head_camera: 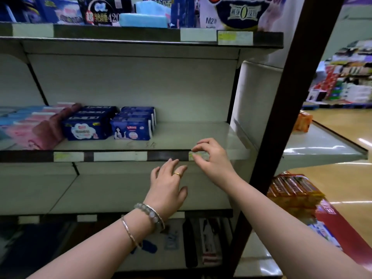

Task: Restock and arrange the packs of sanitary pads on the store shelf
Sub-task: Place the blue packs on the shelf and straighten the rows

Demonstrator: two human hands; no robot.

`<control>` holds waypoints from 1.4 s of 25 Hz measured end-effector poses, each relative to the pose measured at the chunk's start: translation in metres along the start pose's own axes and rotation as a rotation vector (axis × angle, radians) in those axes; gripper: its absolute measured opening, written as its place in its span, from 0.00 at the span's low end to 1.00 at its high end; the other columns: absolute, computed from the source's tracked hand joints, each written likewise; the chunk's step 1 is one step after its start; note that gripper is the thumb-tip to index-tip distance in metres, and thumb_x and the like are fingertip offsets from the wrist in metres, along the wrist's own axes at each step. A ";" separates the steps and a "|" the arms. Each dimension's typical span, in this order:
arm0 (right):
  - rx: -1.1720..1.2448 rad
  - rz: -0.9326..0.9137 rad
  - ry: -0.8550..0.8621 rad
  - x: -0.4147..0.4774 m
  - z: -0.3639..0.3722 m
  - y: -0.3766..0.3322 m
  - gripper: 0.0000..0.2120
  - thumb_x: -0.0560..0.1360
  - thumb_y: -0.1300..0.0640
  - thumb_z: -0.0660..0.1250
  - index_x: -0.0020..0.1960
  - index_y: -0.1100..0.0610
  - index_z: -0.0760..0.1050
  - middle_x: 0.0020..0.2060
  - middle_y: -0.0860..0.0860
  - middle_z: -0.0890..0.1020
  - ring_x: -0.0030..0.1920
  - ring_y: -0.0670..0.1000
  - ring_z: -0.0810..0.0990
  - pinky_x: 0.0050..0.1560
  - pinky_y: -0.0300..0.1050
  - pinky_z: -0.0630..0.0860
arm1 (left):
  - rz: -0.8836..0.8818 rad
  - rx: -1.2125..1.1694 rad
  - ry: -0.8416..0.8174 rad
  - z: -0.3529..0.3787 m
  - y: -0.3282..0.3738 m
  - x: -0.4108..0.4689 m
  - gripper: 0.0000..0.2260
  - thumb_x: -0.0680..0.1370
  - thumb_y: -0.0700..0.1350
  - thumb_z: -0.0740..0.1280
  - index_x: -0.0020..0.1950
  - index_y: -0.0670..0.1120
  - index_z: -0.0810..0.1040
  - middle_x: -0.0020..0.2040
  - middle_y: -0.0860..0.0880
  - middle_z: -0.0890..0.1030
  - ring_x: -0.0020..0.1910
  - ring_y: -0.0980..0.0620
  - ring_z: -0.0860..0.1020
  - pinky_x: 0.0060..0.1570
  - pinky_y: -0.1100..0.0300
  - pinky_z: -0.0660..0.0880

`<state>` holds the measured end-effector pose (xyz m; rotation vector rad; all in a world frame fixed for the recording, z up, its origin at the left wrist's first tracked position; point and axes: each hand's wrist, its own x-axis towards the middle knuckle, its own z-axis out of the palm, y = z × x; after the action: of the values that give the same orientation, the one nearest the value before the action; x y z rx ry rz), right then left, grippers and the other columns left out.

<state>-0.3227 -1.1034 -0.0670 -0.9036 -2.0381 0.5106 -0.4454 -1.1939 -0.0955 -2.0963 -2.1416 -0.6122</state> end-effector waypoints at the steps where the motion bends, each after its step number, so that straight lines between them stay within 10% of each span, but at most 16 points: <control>1: 0.020 0.005 0.002 -0.003 0.005 -0.002 0.05 0.73 0.64 0.68 0.48 0.64 0.80 0.49 0.52 0.74 0.51 0.47 0.72 0.50 0.21 0.61 | -0.009 0.004 -0.016 0.000 -0.004 -0.005 0.25 0.78 0.51 0.59 0.74 0.51 0.57 0.76 0.49 0.53 0.75 0.54 0.47 0.72 0.57 0.46; 20: 0.055 0.380 -0.127 -0.099 0.150 0.047 0.07 0.72 0.67 0.66 0.47 0.62 0.81 0.46 0.53 0.80 0.50 0.48 0.76 0.48 0.28 0.68 | -0.214 -0.162 -0.325 0.105 -0.099 -0.082 0.21 0.79 0.50 0.59 0.71 0.47 0.64 0.62 0.45 0.71 0.62 0.44 0.69 0.63 0.52 0.62; 35: 0.060 0.468 -0.457 -0.242 0.282 0.258 0.07 0.77 0.64 0.63 0.52 0.61 0.78 0.47 0.48 0.75 0.46 0.41 0.72 0.45 0.20 0.66 | -0.472 -0.329 -0.427 0.375 -0.143 -0.184 0.19 0.75 0.44 0.64 0.63 0.37 0.74 0.59 0.37 0.76 0.57 0.38 0.75 0.59 0.50 0.70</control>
<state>-0.3504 -1.1239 -0.5179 -1.3292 -2.1881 1.1119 -0.4927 -1.2382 -0.5319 -2.0119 -3.0098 -0.6343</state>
